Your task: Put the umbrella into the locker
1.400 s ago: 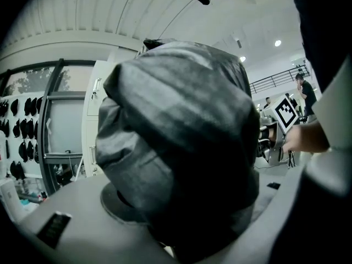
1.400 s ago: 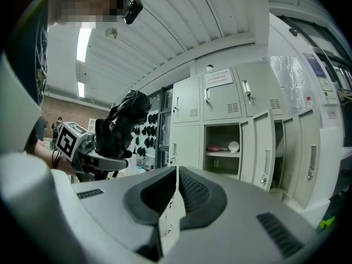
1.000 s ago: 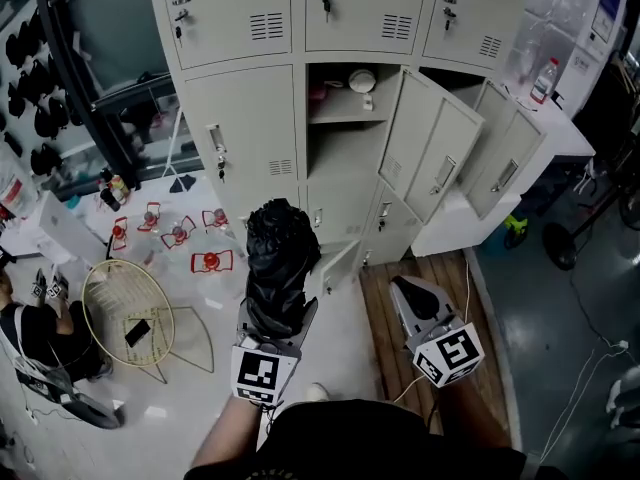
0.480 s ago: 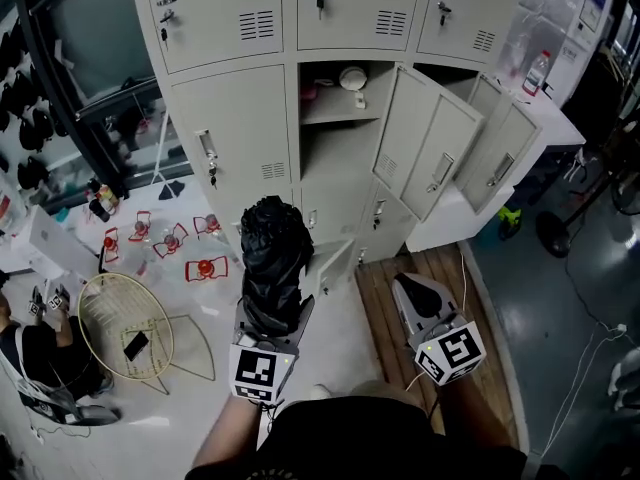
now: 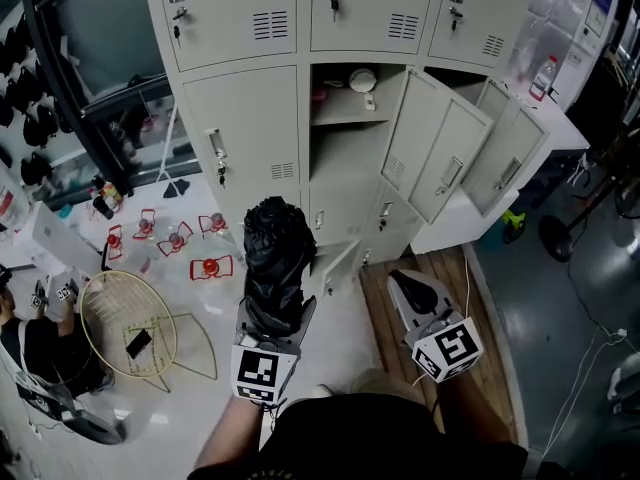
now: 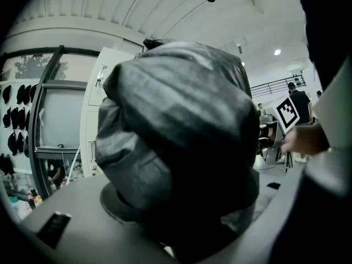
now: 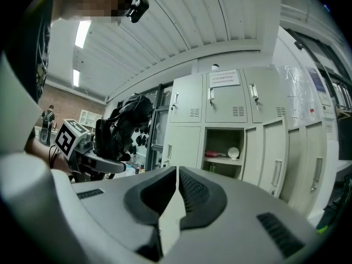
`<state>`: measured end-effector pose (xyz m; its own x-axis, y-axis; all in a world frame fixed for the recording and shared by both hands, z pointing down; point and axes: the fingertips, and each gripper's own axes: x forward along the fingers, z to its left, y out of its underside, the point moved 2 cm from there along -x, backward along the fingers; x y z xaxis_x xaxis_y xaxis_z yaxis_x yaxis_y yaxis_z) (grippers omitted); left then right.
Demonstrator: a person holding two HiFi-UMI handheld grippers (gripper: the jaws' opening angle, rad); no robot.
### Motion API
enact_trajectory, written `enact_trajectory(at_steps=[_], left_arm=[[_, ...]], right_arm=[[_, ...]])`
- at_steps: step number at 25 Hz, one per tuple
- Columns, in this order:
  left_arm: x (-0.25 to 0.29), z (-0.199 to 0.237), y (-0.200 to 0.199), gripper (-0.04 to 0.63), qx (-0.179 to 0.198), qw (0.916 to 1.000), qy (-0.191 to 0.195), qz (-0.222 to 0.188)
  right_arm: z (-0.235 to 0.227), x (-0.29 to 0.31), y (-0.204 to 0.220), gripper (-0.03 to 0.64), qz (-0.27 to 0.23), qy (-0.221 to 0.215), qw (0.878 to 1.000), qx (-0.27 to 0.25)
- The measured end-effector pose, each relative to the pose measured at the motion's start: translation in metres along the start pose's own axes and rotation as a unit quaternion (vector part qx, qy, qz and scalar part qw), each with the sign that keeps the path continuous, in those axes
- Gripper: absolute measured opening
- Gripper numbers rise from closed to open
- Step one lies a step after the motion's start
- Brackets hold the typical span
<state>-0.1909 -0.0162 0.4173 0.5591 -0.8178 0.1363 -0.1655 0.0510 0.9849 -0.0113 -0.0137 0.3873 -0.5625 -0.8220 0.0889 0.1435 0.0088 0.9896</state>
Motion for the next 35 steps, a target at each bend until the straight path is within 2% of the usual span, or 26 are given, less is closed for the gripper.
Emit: enact_trajectory(at_steps=[14, 35], left_arm=[[0.027, -0.004, 0.008, 0.29, -0.006, 0.9998, 0.006, 0.018], [0.094, 0.01, 0.01, 0.29, -0.008, 0.9992, 0.007, 0.039]], right_arm=[[-0.025, 0.005, 0.013, 0.032, 0.007, 0.008, 1.0, 0.015], [-0.079, 0.05, 0.021, 0.032, 0.01, -0.007, 1.0, 0.023]])
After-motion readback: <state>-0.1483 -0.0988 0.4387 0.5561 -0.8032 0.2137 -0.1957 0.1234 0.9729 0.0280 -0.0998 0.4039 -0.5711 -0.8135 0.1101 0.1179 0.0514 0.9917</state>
